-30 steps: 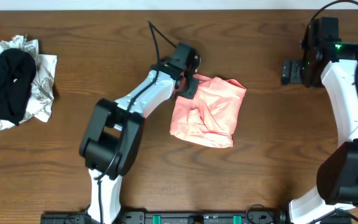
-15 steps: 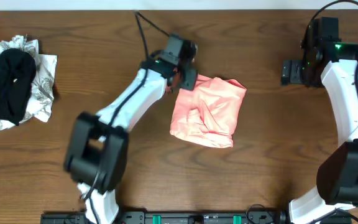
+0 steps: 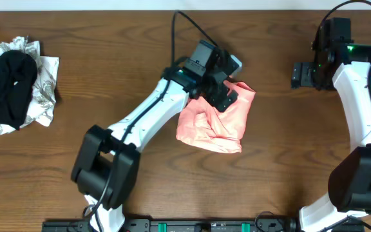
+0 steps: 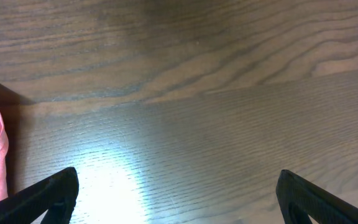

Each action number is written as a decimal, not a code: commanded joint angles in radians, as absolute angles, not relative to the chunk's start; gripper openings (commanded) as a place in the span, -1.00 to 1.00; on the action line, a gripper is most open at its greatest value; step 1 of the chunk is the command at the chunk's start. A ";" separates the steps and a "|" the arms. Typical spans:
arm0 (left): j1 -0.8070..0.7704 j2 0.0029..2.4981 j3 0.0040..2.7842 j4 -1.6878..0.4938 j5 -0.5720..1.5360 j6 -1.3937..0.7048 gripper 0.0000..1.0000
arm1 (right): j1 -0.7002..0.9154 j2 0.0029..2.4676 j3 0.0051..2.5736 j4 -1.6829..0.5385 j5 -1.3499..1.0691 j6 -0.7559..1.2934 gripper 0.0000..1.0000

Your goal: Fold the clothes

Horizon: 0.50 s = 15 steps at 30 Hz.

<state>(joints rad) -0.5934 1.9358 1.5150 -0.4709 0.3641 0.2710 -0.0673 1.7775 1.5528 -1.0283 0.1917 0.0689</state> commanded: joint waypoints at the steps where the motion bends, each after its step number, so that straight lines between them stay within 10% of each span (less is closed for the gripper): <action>1: -0.588 1.987 1.518 -0.469 0.360 0.374 0.96 | -0.071 1.781 1.549 -1.029 0.202 0.085 0.98; 15: -0.588 2.101 1.518 -0.334 0.276 0.487 0.93 | -0.071 1.781 1.549 -1.029 0.202 0.085 0.99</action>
